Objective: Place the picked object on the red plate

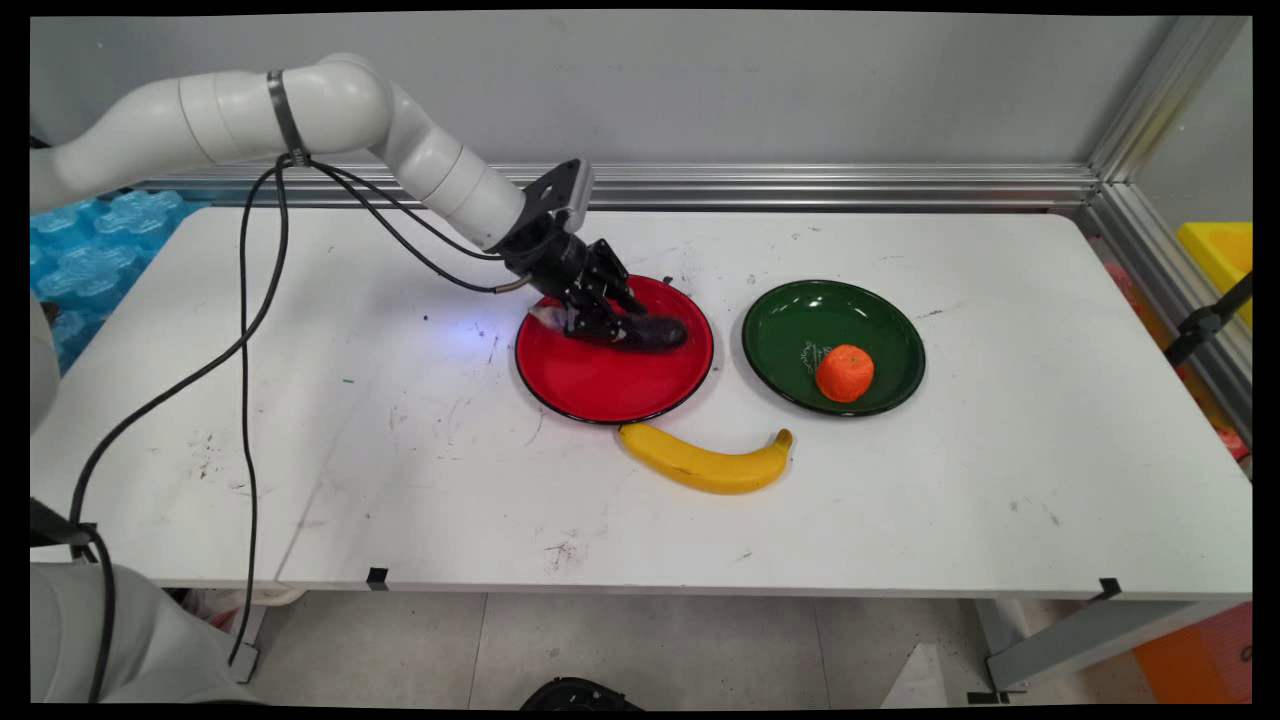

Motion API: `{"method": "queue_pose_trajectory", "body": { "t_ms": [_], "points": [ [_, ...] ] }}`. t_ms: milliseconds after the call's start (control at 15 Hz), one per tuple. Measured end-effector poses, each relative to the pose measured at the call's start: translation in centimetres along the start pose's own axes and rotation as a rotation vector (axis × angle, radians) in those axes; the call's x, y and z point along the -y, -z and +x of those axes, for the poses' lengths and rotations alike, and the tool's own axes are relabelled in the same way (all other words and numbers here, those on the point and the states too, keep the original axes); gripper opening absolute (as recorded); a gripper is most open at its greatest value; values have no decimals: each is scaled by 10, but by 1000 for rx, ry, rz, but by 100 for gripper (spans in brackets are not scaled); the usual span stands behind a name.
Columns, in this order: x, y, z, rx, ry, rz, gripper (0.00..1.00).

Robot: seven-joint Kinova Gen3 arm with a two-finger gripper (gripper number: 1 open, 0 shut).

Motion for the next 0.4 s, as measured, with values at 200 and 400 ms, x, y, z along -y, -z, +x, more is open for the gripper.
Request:
{"method": "queue_pose_trajectory", "body": {
  "t_ms": [200,400],
  "points": [
    [1,-3,0,-3,0,2,100],
    [3,-2,4,-3,-1,8,100]
  ]
}}
